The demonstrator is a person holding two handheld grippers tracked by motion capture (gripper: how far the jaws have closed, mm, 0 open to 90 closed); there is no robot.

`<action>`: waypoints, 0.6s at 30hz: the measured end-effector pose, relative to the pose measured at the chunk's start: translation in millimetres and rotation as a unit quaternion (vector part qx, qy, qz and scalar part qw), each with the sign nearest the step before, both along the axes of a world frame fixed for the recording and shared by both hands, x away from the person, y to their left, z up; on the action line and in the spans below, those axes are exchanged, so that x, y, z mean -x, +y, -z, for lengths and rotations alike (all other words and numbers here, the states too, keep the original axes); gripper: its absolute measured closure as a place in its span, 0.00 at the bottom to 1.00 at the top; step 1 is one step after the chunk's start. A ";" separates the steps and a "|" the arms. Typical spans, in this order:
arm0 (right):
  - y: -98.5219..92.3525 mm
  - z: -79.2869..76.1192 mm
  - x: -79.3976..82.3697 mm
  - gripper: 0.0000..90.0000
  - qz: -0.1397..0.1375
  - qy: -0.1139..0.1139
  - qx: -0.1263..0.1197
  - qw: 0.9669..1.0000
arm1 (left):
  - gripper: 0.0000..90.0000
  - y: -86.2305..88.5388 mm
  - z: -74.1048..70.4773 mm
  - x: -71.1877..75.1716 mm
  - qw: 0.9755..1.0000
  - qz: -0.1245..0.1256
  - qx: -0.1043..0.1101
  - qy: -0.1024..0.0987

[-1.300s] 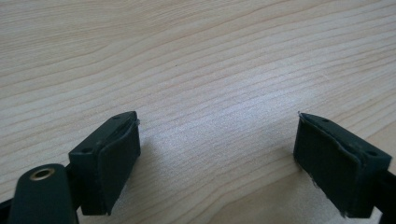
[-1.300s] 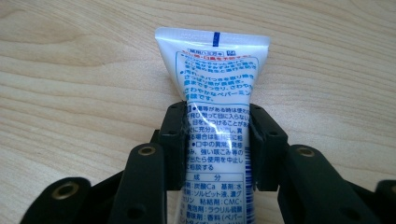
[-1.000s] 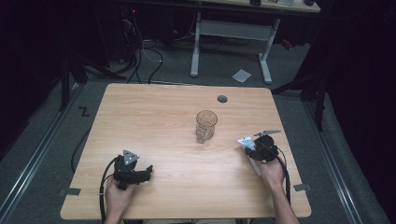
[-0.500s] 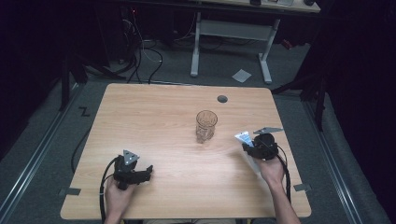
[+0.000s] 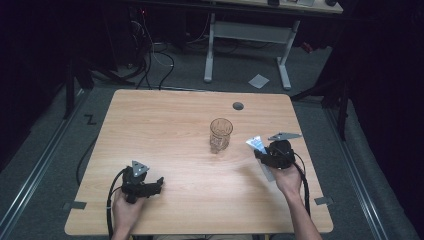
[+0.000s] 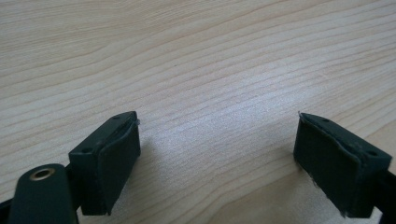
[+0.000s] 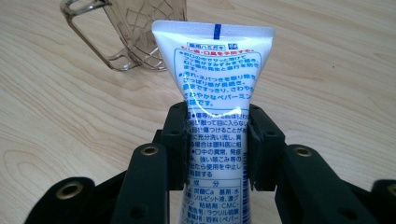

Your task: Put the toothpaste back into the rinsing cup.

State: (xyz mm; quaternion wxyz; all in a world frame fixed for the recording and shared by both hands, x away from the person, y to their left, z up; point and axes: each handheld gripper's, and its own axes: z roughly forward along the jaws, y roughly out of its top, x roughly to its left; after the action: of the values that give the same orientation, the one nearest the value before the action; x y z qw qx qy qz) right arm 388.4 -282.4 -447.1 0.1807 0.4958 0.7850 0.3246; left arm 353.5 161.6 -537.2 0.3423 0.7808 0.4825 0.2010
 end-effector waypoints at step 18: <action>23.0 -15.6 -8.1 0.72 -0.026 -0.025 -0.025 0.999 | 0.17 0.0 0.0 -0.1 1.000 0.000 0.000 0.000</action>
State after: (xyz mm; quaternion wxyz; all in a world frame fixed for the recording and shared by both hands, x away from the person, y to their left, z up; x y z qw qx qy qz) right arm 396.5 -259.4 -431.4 0.1790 0.4713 0.7847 0.3607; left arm 353.5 161.6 -537.2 0.3422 0.7810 0.4821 0.2011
